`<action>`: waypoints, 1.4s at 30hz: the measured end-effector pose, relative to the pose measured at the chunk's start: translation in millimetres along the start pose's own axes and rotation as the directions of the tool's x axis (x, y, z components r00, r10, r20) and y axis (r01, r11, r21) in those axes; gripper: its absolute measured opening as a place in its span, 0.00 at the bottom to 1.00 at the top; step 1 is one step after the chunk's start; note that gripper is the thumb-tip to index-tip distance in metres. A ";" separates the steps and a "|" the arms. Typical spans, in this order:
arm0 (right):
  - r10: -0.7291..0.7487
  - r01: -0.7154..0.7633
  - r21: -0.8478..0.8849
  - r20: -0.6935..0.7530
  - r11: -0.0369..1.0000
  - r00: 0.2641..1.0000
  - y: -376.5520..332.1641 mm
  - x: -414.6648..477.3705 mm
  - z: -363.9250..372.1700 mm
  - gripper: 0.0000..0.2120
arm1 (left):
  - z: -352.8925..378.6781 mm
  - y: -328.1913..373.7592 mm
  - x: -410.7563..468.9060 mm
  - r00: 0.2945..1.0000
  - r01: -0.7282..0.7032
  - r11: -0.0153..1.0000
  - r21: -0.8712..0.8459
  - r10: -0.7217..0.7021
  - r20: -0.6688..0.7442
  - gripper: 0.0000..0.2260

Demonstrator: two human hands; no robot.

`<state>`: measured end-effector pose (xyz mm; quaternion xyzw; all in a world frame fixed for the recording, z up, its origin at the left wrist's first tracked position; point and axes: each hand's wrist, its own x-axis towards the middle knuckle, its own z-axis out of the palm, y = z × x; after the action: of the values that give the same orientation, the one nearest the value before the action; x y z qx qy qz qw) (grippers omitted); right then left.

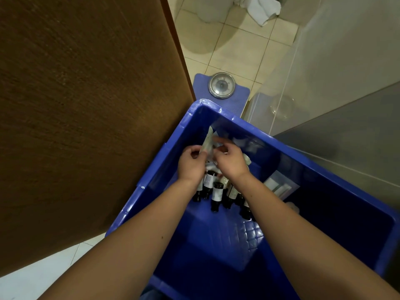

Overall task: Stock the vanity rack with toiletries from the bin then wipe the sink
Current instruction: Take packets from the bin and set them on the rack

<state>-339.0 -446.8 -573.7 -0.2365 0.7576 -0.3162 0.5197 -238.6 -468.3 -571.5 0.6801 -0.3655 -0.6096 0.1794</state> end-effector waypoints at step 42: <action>0.167 -0.078 0.309 -0.275 0.948 0.947 -70.6 -235.9 -59.0 0.07 | -46.3 116.7 -172.5 0.912 -0.281 0.879 0.385 0.119 0.394 0.10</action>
<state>-310.1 -319.5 -356.7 -0.0581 0.7850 -0.4240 0.4479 -224.8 -432.2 -361.6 0.5380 -0.5874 -0.6044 0.0172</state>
